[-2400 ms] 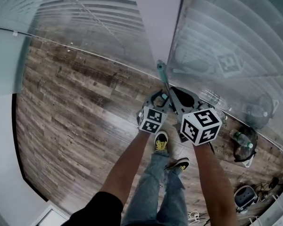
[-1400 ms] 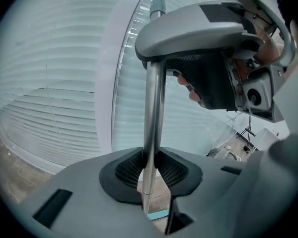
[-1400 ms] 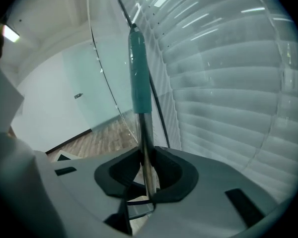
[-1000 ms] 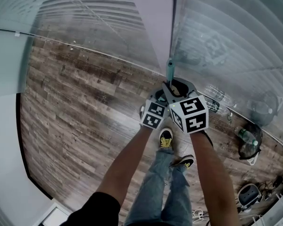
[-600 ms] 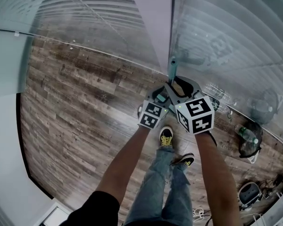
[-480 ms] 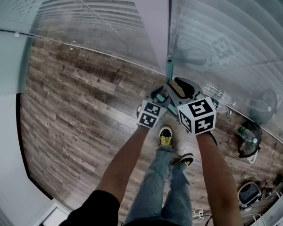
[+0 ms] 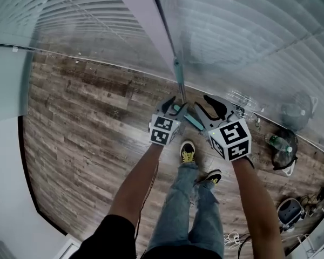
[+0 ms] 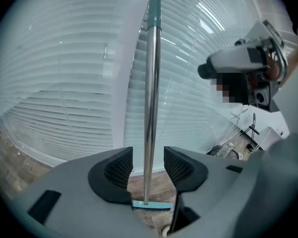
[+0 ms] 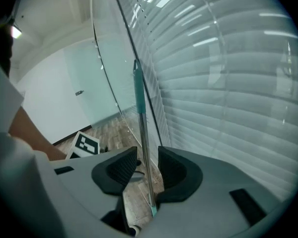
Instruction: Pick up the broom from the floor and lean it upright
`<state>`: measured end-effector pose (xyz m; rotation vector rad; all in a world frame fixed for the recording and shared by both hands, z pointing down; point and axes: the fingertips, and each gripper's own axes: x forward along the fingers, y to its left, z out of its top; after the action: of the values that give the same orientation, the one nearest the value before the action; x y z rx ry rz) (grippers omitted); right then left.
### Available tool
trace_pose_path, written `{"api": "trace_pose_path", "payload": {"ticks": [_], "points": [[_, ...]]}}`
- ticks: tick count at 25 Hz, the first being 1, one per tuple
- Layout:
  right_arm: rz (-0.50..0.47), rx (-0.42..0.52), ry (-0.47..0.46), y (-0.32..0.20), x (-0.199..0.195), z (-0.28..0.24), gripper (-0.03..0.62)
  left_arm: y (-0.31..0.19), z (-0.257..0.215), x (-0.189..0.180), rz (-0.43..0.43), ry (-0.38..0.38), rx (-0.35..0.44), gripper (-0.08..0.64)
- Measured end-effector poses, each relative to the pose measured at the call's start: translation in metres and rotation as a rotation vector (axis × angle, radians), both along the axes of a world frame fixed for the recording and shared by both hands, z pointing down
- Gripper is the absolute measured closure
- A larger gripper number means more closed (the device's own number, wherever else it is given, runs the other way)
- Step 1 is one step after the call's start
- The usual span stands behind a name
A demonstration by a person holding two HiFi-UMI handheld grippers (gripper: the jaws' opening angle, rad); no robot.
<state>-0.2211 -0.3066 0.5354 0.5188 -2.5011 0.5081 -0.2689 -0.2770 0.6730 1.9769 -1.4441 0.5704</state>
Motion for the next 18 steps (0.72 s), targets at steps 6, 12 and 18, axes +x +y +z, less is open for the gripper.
{"api": "trace_pose_path", "payload": {"ticks": [6,12,18], "points": [[0.019,0.028,0.055,0.046,0.122,-0.054,0.451,0.079,-0.057,-0.036,-0.14,0.045,0.012,0.371],[0.163,0.072,0.07,0.095,0.241,-0.141,0.453,0.14,-0.165,-0.03,-0.161,0.079,0.116,0.371],[0.281,0.21,-0.036,0.127,0.299,-0.246,0.46,0.147,-0.3,0.054,-0.054,0.087,0.299,0.371]]}}
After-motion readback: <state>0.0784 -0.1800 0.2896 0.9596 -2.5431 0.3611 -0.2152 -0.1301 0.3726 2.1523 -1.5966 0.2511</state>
